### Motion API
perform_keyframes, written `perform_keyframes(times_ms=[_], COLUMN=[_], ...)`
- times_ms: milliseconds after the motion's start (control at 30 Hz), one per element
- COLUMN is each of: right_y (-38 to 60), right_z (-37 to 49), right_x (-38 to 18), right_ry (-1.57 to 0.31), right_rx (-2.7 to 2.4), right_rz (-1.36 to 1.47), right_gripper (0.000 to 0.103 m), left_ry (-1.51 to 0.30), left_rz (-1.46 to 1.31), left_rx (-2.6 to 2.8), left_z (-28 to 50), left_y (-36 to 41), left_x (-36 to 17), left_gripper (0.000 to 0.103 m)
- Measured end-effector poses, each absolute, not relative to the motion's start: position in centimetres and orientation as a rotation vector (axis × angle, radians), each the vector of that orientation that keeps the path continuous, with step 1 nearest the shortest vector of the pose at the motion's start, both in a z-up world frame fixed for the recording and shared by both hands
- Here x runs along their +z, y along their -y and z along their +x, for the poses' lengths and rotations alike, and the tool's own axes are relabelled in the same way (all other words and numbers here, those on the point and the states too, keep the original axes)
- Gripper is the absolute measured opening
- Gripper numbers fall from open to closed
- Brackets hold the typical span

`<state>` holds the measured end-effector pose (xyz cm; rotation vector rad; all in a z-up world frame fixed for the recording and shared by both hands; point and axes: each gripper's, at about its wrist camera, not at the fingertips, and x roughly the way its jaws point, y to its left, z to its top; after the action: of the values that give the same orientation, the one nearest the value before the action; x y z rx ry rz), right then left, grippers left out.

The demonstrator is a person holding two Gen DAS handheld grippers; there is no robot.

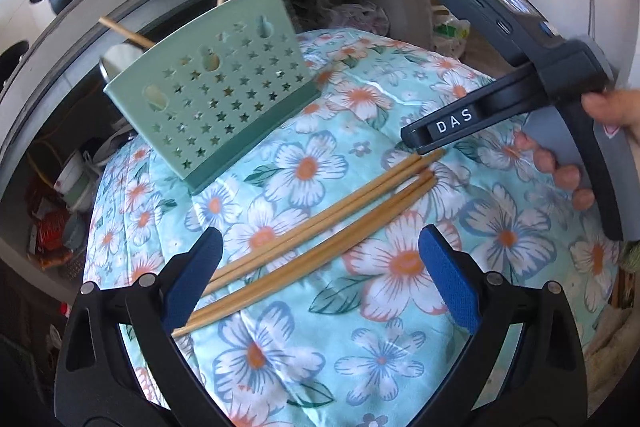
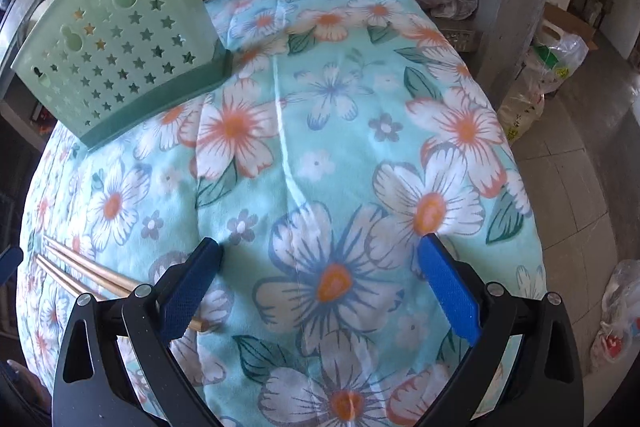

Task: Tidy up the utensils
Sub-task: 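Move both grippers back to the remaining chopsticks on the quilt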

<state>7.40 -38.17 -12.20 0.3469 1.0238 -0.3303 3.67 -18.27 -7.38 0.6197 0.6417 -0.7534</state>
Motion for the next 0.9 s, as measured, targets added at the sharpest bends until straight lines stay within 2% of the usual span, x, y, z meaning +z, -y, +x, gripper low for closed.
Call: perform_keyframes(times_ms=[100, 200, 233, 533, 700, 900], right_y=[38.6, 38.9, 38.9, 39.2, 39.6, 40.5], right_z=[7.2, 7.1, 7.1, 6.6, 6.3, 5.5], right_x=[-12.1, -12.0, -12.0, -12.0, -12.0, -11.9], right_ry=[-1.02, -1.018, -1.019, -1.002, -0.975, -0.919], right_rx=[-0.321, -0.316, -0.315, -0.3, -0.285, -0.257], right_rz=[0.384, 0.411, 0.41, 0.448, 0.479, 0.564], right_gripper=[0.097, 0.097, 0.097, 0.097, 0.097, 0.097], left_ry=[-0.605, -0.583, -0.576, -0.554, -0.546, -0.526], left_rz=[0.668, 0.746, 0.768, 0.87, 0.949, 0.99], left_rx=[-0.758, -0.778, -0.781, -0.804, -0.838, -0.852], left_z=[3.3, 2.9, 2.8, 2.5, 2.1, 1.7], left_y=[18.9, 19.4, 19.6, 20.6, 21.1, 21.7], left_x=[-7.6, -7.8, -8.0, -8.9, -10.0, -10.9], left_gripper=[0.094, 0.088, 0.082, 0.048, 0.041, 0.022])
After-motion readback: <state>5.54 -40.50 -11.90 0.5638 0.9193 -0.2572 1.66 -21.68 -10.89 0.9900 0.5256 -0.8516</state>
